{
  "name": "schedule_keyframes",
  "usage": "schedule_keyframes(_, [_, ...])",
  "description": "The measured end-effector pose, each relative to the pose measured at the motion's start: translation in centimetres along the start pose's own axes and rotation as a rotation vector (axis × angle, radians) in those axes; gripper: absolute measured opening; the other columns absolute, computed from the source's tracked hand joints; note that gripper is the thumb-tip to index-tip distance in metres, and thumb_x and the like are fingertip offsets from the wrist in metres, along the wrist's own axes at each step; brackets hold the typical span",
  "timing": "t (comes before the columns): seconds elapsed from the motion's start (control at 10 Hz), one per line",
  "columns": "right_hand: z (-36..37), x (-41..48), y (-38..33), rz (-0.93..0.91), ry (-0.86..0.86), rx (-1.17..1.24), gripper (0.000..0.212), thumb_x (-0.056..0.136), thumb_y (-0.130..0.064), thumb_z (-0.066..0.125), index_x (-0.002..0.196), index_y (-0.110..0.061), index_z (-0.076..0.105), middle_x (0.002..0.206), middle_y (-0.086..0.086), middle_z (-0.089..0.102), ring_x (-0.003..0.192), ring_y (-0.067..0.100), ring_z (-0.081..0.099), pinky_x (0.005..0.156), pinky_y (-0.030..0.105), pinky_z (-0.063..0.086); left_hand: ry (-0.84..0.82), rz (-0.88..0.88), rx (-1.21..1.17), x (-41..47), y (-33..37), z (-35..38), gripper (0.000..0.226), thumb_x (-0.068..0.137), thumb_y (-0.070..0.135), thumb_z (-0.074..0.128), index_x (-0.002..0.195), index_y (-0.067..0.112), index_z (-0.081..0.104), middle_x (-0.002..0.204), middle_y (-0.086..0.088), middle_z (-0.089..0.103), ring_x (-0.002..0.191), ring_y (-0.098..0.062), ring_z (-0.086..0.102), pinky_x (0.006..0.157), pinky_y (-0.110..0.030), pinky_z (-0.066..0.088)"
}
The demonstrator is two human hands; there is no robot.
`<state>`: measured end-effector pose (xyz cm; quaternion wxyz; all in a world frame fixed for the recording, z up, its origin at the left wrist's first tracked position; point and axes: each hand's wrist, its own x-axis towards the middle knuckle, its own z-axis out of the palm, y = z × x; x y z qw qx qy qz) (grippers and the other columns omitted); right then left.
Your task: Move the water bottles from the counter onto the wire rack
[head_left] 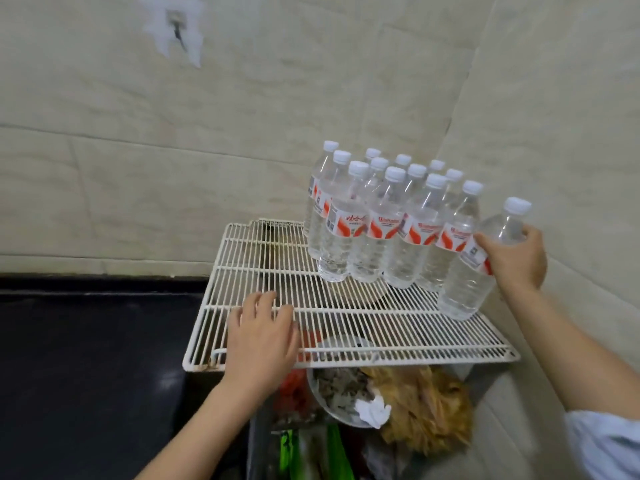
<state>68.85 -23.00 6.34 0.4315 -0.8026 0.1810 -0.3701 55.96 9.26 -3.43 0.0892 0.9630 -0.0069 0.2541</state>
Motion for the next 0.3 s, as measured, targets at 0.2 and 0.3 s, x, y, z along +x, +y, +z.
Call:
schedule_keyframes(0.2, [0.3, 0.1, 0.3, -0.100, -0.082, -0.072, 0.079, 0.056, -0.058, 0.072, 0.116, -0.014, 0.044, 0.122, 0.014, 0.058, 0.108, 0.034, 0.056, 0.085, 0.041, 0.045, 0.064, 0.032, 0.099, -0.9, 1.5, 1.9, 0.034, 0.080, 0.029, 0.038, 0.069, 0.011, 0.065, 0.087, -0.012, 0.070, 0.089, -0.032, 0.066, 0.069, -0.038, 0.050])
schedule_keyframes(0.3, [-1.1, -0.9, 0.3, -0.170, -0.066, -0.134, 0.087, 0.064, -0.050, 0.073, 0.130, -0.007, 0.035, 0.130, 0.024, 0.047, 0.119, 0.039, 0.044, 0.097, 0.046, 0.037, 0.139, 0.051, 0.100, -0.8, 1.3, 2.6, 0.035, 0.082, 0.028, 0.037, 0.068, 0.011, 0.064, 0.083, -0.012, 0.068, 0.081, -0.031, 0.064, 0.063, -0.036, 0.049])
